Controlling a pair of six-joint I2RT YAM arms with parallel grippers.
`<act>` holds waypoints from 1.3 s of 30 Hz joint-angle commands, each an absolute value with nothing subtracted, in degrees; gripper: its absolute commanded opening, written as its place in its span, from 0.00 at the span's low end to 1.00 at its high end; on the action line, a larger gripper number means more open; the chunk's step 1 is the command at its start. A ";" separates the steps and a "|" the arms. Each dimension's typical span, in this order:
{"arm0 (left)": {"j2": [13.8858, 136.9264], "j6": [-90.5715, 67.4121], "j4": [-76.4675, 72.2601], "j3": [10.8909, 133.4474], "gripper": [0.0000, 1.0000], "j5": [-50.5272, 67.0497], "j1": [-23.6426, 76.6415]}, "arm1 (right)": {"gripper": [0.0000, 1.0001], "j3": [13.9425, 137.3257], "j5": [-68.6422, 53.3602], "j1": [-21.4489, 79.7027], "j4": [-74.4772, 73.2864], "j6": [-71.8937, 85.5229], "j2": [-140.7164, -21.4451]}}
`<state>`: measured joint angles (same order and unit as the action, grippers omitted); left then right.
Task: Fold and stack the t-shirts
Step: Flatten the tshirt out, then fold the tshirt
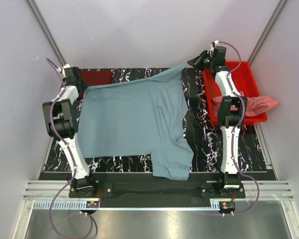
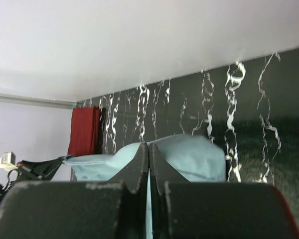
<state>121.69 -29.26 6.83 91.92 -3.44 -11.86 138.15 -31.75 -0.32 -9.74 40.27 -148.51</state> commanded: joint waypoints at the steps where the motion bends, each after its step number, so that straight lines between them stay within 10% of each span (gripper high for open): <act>1: 120.06 -29.62 9.21 93.87 0.00 -1.14 -12.66 | 0.00 135.63 -33.05 -0.26 -11.60 41.31 -140.46; 7: 115.05 -30.93 12.74 92.37 0.00 -0.36 -13.62 | 0.00 129.74 -34.80 -0.35 -14.59 41.31 -135.27; 29: 108.38 -44.73 26.72 86.95 0.68 6.15 -15.21 | 0.02 114.44 -41.31 -0.26 -15.91 41.49 -126.04; 39: 114.34 -53.16 24.25 92.36 0.61 5.81 -16.08 | 0.01 112.15 -40.96 -0.26 -16.61 39.55 -124.89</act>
<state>113.06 -49.17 24.53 88.05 7.84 -15.31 112.16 -40.03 -0.32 -17.17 40.51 -129.60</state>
